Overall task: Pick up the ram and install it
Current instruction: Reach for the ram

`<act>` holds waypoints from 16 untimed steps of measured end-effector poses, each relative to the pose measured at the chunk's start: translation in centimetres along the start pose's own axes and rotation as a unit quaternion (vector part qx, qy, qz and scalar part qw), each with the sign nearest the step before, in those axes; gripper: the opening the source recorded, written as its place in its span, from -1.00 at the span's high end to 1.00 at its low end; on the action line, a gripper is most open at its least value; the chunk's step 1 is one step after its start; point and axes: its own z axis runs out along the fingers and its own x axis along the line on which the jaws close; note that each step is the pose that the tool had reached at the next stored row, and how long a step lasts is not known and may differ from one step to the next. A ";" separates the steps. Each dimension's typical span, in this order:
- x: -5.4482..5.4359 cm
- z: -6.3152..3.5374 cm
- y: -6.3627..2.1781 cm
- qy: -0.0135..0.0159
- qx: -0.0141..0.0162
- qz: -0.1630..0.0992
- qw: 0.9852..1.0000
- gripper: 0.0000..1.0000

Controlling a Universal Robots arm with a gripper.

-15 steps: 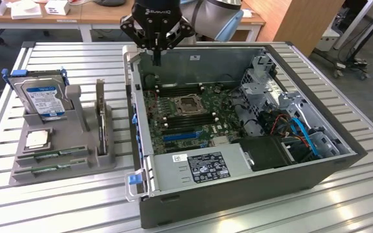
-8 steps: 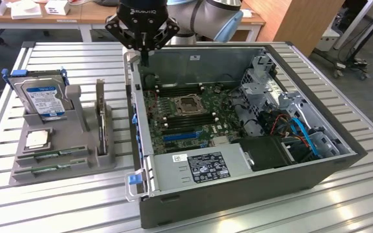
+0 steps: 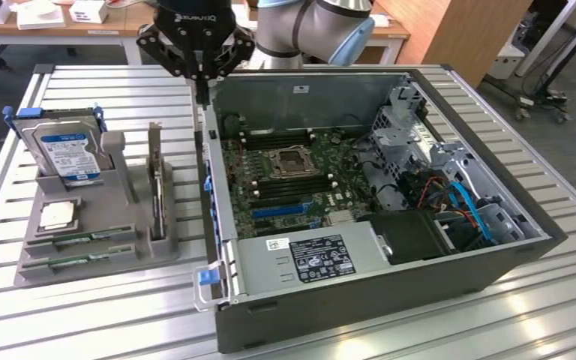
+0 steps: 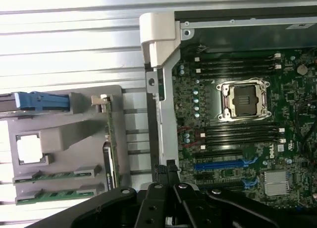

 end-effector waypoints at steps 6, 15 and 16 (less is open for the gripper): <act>1.9 0.00 -0.17 0.000 0.000 0.002 1.000 0.80; 4.7 0.01 -0.42 0.000 0.000 0.005 1.000 0.80; 5.0 0.01 -0.45 0.000 0.000 0.005 1.000 0.80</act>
